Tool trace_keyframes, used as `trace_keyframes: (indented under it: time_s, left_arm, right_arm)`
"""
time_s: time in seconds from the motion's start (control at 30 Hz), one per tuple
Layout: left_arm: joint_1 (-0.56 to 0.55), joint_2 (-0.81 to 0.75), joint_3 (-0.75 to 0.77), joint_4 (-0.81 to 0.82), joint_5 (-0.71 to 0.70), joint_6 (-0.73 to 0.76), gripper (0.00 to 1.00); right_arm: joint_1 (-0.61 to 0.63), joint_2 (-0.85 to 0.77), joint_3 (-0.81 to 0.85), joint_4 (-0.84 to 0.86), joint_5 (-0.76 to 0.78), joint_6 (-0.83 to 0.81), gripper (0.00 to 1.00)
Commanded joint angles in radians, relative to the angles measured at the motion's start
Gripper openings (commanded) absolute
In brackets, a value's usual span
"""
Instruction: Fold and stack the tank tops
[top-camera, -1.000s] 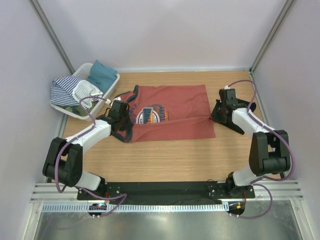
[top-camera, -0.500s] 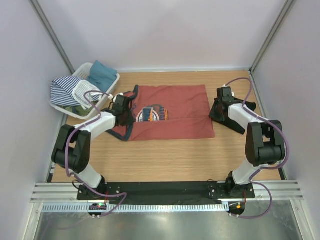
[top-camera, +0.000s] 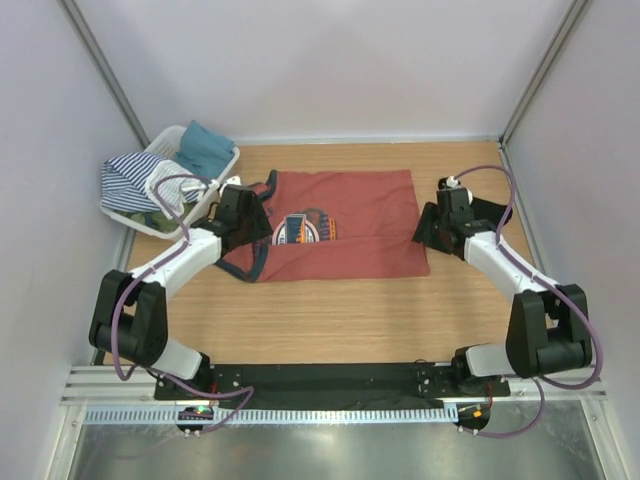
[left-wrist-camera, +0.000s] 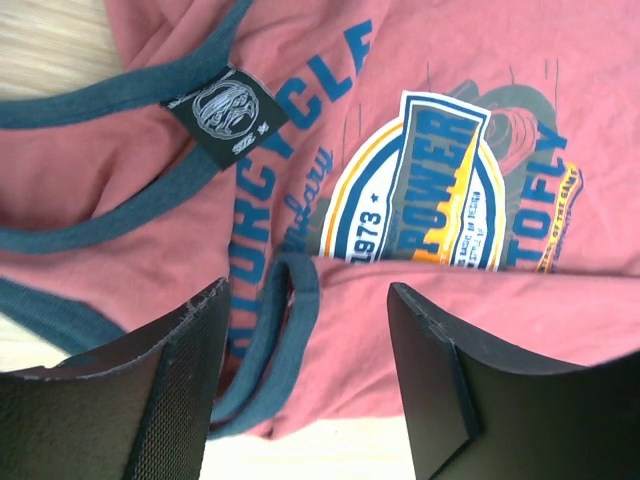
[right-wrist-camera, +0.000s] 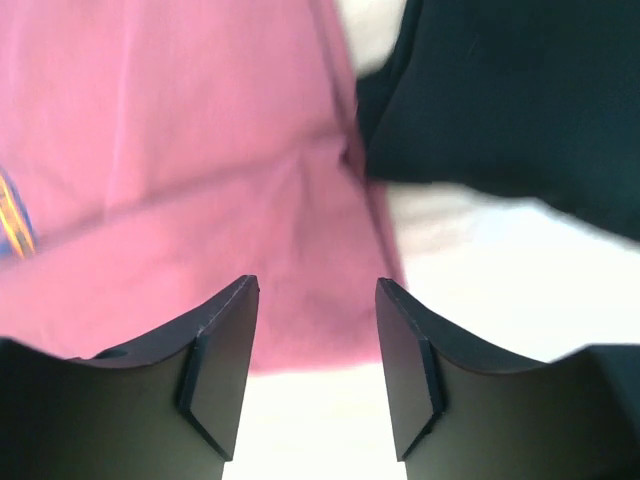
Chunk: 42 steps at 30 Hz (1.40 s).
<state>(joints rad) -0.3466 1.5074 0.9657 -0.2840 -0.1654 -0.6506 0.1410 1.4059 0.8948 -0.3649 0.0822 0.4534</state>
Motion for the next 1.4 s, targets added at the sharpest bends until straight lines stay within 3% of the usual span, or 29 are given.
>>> trace_keyframes:
  time_s: [0.0, 0.3, 0.57, 0.7, 0.73, 0.83, 0.93, 1.03, 1.2, 1.23, 1.27, 1.37]
  left_arm:
    - [0.004, -0.052, -0.042, -0.004, -0.003, 0.019, 0.66]
    - [0.003, 0.029, -0.015, 0.011, 0.032, 0.035, 0.53]
    - [0.003, 0.163, 0.068, 0.005, 0.058, 0.042, 0.52]
    - [0.003, 0.194, 0.079, 0.003, 0.060, 0.040, 0.51]
    - [0.004, 0.195, 0.080, 0.003, 0.060, 0.039, 0.49]
    - [0.004, 0.197, 0.080, 0.006, 0.064, 0.040, 0.23]
    - [0.004, 0.177, 0.074, 0.005, 0.058, 0.042, 0.08]
    - [0.004, 0.159, 0.080, -0.007, 0.053, 0.043, 0.00]
    - [0.004, 0.134, 0.090, -0.029, 0.064, 0.040, 0.03]
    - [0.003, 0.126, 0.093, -0.037, 0.067, 0.039, 0.20]
    - [0.004, 0.122, 0.091, -0.041, 0.070, 0.039, 0.27]
    - [0.003, 0.096, 0.073, -0.041, 0.089, 0.031, 0.37]
  right_arm:
    - [0.038, -0.068, -0.075, -0.011, -0.032, 0.018, 0.57]
    - [0.166, -0.219, -0.209, -0.068, 0.050, 0.094, 0.57]
    - [0.197, -0.174, -0.237, -0.054, 0.139, 0.146, 0.57]
    - [0.197, -0.154, -0.176, -0.051, 0.195, 0.131, 0.57]
    - [0.195, -0.134, -0.156, -0.054, 0.208, 0.125, 0.57]
    - [0.195, -0.079, -0.073, -0.075, 0.246, 0.103, 0.52]
    - [0.186, -0.047, -0.016, -0.083, 0.280, 0.090, 0.51]
    - [0.166, 0.001, 0.029, -0.075, 0.292, 0.082, 0.50]
    - [0.123, 0.106, 0.110, -0.059, 0.300, 0.073, 0.52]
    - [0.120, 0.125, 0.119, -0.055, 0.298, 0.067, 0.53]
    - [0.112, 0.142, 0.131, -0.052, 0.297, 0.067, 0.53]
    - [0.108, 0.205, 0.165, -0.037, 0.271, 0.062, 0.48]
